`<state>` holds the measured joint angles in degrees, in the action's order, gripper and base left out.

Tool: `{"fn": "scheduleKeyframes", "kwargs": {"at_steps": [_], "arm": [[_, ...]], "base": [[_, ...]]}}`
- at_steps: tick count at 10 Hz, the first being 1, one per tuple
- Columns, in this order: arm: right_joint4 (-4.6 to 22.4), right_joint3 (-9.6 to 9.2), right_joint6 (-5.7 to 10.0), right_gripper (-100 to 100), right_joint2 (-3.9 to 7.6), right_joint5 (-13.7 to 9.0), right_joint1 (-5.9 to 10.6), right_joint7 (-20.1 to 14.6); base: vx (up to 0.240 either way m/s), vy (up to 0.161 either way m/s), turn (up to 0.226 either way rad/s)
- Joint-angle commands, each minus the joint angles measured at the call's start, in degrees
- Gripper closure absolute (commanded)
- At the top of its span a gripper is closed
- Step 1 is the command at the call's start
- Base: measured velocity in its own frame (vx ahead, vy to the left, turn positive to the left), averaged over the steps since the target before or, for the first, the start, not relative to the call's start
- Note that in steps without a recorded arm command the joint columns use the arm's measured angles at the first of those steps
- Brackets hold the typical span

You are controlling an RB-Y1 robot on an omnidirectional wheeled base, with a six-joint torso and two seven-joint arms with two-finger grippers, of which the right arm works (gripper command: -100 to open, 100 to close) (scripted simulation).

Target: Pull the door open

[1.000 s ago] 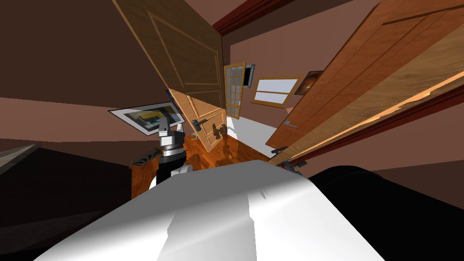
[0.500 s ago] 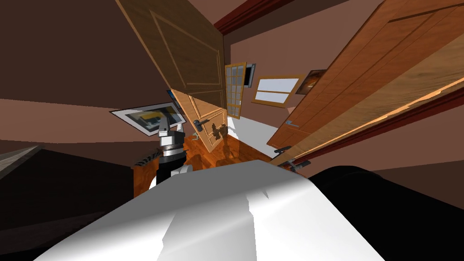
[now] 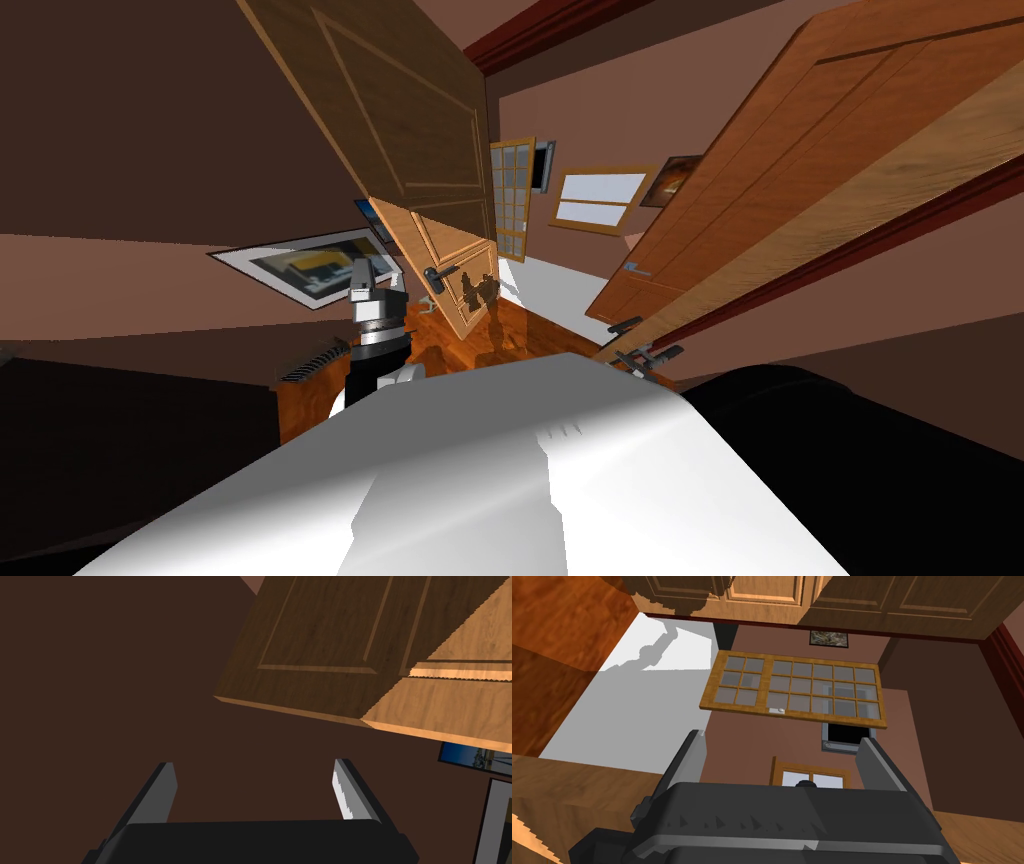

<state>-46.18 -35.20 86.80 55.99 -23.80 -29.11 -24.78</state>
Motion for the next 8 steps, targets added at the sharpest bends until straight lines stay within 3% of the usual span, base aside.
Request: {"fn": "scheduleKeyframes", "kwargs": {"at_steps": [1, 8], "arm": [[1.73, 0.95, 0.25, -100, -0.61, 1.32, 1.56, -1.40], [5.45, 8.04, -2.73, -100, -3.15, 9.48, 9.06, -7.47]], "base": [[-0.003, 0.036, -0.057], [-0.010, 0.051, -0.116]]}}
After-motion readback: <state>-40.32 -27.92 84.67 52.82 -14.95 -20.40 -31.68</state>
